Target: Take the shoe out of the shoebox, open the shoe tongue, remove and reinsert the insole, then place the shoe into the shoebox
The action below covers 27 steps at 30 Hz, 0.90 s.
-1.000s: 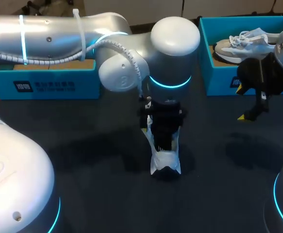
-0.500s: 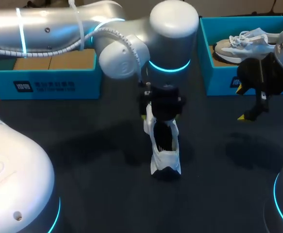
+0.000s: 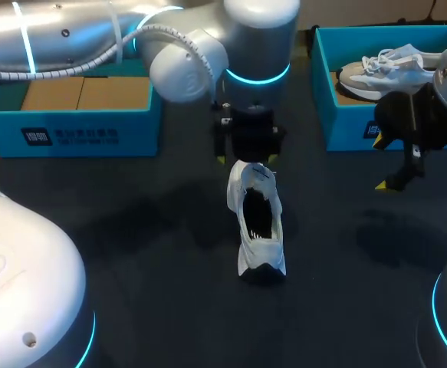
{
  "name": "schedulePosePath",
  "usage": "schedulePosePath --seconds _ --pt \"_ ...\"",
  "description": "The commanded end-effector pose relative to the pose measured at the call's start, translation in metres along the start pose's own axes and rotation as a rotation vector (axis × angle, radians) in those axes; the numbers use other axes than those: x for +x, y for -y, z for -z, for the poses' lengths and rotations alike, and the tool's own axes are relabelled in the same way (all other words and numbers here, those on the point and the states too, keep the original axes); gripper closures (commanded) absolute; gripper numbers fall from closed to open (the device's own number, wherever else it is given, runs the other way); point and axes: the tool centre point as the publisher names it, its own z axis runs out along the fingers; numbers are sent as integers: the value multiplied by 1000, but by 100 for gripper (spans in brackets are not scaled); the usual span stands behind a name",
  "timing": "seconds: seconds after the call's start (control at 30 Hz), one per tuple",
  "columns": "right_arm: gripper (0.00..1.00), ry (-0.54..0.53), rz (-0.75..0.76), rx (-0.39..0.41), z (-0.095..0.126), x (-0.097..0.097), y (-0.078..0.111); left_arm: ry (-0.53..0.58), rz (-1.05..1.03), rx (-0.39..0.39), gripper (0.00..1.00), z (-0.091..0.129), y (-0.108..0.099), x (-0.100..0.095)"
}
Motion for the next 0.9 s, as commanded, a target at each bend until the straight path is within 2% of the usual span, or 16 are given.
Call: schedulePosePath --seconds 0.03,0.07,0.1,0.2,0.33,0.47,0.57,0.9 --pt "0 1 0 1 -1 1 0 12 -7 8 31 3 -3 3" --pt "0 1 0 1 -1 1 0 13 -9 8 37 3 -4 2" --pt "0 1 0 1 -1 1 0 15 -14 9 51 3 -4 2" --pt "0 1 0 1 -1 1 0 23 -26 16 60 3 -4 -1" --pt "0 1 0 1 -1 1 0 29 -60 25 60 2 2 -5" --pt "0 1 0 1 -1 1 0 33 -87 32 66 4 12 -6" --pt "0 1 0 1 -1 1 0 39 -110 43 64 5 20 -7" --pt "0 1 0 1 -1 1 0 46 -127 74 67 4 44 -3"
